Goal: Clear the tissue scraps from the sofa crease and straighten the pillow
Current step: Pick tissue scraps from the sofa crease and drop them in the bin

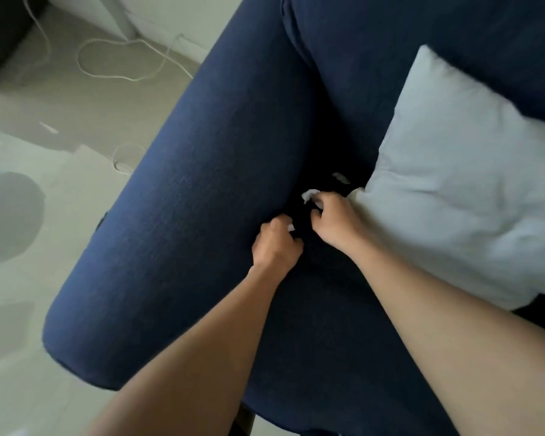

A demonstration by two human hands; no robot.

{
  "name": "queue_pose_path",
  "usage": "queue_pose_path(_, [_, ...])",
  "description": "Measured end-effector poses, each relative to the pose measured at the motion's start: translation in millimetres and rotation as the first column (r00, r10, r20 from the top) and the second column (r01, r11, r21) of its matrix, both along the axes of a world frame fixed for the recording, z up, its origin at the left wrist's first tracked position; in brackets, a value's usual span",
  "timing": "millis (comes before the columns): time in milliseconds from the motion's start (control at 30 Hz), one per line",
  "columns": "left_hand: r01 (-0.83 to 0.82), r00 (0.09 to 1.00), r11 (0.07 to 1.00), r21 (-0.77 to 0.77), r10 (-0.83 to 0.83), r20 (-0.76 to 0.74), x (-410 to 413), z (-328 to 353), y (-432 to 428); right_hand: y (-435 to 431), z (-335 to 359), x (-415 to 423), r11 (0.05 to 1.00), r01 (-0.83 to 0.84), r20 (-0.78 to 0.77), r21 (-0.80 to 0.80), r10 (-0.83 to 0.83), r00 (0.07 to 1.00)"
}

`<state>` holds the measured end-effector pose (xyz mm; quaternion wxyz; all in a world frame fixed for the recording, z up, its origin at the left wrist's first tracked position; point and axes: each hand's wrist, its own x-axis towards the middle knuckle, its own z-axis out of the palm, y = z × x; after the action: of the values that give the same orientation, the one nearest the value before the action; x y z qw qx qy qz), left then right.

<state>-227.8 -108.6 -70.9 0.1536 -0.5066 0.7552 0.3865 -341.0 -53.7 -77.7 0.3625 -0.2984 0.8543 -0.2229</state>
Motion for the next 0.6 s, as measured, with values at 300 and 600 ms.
queue_pose_path(300, [-0.123, 0.987, 0.979, -0.163, 0.104, -0.118, -12, 131, -15, 2, 128, -11, 0.986, 0.132, -0.22, -0.101, -0.152, 0.964])
queue_pose_path(600, [-0.148, 0.966, 0.979, -0.143, 0.112, -0.234, 18, 168, -43, -16, 178, 3, 0.986, 0.15, -0.269, -0.078, -0.166, 0.949])
